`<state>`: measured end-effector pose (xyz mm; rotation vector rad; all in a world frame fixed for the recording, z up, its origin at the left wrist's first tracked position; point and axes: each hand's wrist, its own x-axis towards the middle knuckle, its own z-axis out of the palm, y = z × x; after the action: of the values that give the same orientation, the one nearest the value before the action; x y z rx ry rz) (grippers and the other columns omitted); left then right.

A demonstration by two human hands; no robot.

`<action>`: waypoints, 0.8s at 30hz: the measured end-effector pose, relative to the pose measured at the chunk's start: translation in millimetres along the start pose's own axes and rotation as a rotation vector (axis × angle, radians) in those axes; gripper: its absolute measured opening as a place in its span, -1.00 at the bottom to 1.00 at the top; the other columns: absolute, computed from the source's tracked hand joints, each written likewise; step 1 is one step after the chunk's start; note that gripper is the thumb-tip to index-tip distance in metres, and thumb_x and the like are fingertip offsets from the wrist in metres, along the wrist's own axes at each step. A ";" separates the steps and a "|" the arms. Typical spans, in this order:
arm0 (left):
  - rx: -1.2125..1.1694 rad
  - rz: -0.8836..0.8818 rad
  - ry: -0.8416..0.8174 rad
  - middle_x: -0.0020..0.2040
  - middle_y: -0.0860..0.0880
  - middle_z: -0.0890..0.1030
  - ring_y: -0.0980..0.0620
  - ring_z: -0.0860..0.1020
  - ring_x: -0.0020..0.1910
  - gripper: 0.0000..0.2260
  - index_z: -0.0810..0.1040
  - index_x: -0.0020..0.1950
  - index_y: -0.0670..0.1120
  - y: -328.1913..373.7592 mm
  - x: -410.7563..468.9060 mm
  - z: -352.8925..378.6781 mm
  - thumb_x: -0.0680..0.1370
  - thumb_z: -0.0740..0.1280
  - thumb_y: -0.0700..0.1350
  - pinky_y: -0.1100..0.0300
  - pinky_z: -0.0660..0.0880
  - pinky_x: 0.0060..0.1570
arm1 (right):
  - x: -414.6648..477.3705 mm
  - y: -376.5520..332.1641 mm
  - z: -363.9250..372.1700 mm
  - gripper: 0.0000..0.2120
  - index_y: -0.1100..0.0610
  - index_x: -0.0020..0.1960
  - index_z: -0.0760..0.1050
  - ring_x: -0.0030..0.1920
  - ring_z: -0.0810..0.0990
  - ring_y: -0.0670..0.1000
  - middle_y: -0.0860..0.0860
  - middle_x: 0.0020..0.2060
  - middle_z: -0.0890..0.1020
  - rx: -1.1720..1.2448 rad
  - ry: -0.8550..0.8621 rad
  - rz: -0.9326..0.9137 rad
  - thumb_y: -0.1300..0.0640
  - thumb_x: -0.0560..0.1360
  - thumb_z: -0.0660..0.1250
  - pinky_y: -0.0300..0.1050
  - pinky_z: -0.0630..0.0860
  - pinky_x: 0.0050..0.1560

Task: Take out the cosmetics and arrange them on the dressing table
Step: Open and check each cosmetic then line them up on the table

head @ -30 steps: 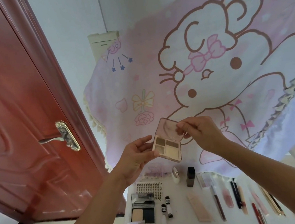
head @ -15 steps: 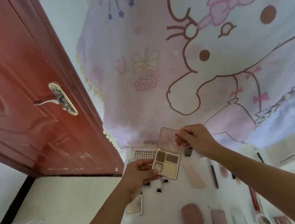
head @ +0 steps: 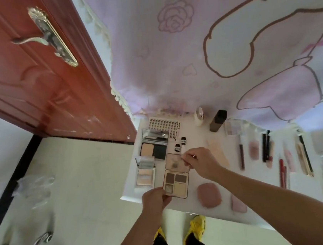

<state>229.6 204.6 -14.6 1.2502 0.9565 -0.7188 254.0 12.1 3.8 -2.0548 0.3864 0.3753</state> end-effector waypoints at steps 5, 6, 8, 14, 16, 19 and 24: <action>0.067 -0.021 0.134 -0.23 -0.25 0.56 -0.13 0.56 -0.30 -0.90 0.51 -0.24 -0.33 -10.7 11.6 2.4 0.48 0.29 -0.43 0.09 0.59 -0.14 | 5.6 10.1 20.1 -0.71 -0.08 -0.27 0.56 -0.25 0.63 0.01 0.01 -0.31 0.67 -0.018 -0.016 -0.007 0.15 0.60 0.30 0.06 0.62 -0.02; 0.080 -0.023 0.150 -0.23 -0.24 0.57 -0.14 0.57 -0.29 -0.90 0.51 -0.24 -0.32 -12.3 13.8 2.3 0.48 0.29 -0.42 0.07 0.58 -0.12 | 6.5 11.9 23.6 -0.72 -0.07 -0.27 0.56 -0.24 0.63 0.01 0.00 -0.31 0.66 -0.024 -0.018 -0.008 0.14 0.60 0.30 0.05 0.61 -0.02; 0.113 -0.018 0.176 -0.25 -0.22 0.58 -0.16 0.58 -0.26 -0.89 0.53 -0.26 -0.31 -13.7 17.0 2.8 0.47 0.30 -0.39 0.02 0.58 -0.05 | 8.0 13.0 28.1 -0.73 -0.07 -0.26 0.56 -0.24 0.61 -0.01 -0.05 -0.32 0.64 -0.037 -0.016 -0.015 0.13 0.60 0.30 0.01 0.58 -0.03; 0.222 0.037 0.230 -0.41 -0.15 0.54 -0.12 0.54 -0.30 -0.85 0.50 -0.35 -0.23 -9.3 18.3 0.6 0.43 0.33 -0.30 0.08 0.46 -0.19 | 15.5 12.4 37.6 -0.80 0.09 -0.14 0.67 -0.15 0.63 0.00 -0.03 -0.23 0.69 -0.024 -0.013 0.019 0.15 0.59 0.31 0.00 0.58 0.00; 0.239 0.042 0.226 -0.42 -0.15 0.53 -0.12 0.53 -0.31 -0.83 0.49 -0.37 -0.22 -6.5 18.9 -1.1 0.43 0.32 -0.31 0.10 0.43 -0.19 | 17.5 10.7 37.9 -0.80 0.13 -0.10 0.69 -0.18 0.60 -0.05 -0.06 -0.23 0.68 -0.025 -0.012 0.033 0.15 0.59 0.31 -0.07 0.56 -0.04; 0.279 0.057 0.200 -0.40 -0.12 0.51 -0.09 0.50 -0.37 -0.80 0.49 -0.35 -0.21 -2.7 18.2 -4.2 0.47 0.29 -0.35 0.09 0.48 -0.15 | 18.0 8.8 34.7 -0.83 0.08 -0.06 0.69 -0.27 0.50 -0.18 -0.21 -0.33 0.57 -0.053 -0.006 0.050 0.12 0.58 0.31 -0.22 0.41 -0.17; 0.543 0.221 0.198 -0.34 -0.23 0.50 -0.05 0.46 -0.37 -0.85 0.50 -0.29 -0.14 -5.3 10.8 -16.1 0.48 0.24 -0.27 -0.10 0.63 -0.13 | 18.1 10.3 26.2 -0.81 0.07 0.12 0.64 -0.28 0.51 -0.10 -0.12 -0.31 0.57 -0.067 0.023 0.084 0.04 0.57 0.34 -0.16 0.43 -0.14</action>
<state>226.6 219.9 -27.3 1.9010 0.7860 -0.7111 263.3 27.9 -24.3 -2.1143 0.4810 0.4207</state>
